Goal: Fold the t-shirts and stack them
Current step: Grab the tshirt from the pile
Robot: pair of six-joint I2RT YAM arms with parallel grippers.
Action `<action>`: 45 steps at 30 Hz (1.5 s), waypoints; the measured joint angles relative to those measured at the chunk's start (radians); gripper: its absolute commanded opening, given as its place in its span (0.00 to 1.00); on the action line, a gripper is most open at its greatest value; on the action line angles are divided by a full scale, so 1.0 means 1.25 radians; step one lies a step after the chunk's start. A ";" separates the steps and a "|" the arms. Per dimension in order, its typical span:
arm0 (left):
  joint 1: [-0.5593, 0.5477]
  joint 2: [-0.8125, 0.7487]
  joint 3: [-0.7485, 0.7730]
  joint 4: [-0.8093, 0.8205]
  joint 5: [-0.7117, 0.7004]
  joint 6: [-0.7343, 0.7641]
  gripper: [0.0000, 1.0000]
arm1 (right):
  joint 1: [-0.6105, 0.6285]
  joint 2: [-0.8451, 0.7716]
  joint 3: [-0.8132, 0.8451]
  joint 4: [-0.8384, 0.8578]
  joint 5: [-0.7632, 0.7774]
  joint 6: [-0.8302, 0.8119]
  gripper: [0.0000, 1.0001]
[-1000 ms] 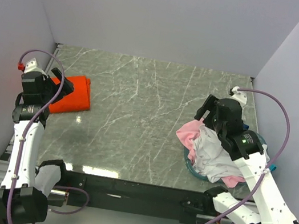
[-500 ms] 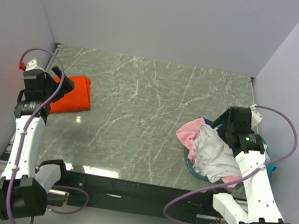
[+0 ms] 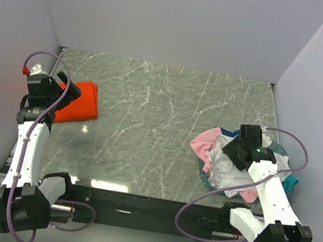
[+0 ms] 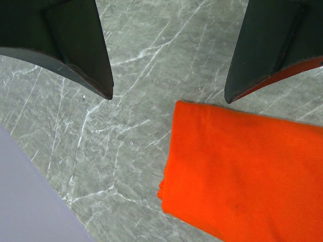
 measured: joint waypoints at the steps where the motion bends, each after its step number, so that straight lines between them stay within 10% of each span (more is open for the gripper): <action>1: 0.000 -0.002 0.000 0.000 0.000 0.000 0.98 | -0.001 0.002 -0.001 0.001 0.000 0.003 0.47; 7: 0.000 -0.018 0.000 -0.001 -0.002 -0.002 0.97 | -0.003 -0.017 0.007 -0.009 0.017 0.000 0.00; 28: -0.028 -0.015 0.024 -0.006 -0.039 -0.005 0.95 | -0.005 -0.317 0.389 -0.018 0.164 -0.164 0.00; 45: -0.139 -0.020 0.062 -0.002 -0.057 0.016 0.96 | -0.005 -0.272 0.553 0.284 -0.127 -0.348 0.00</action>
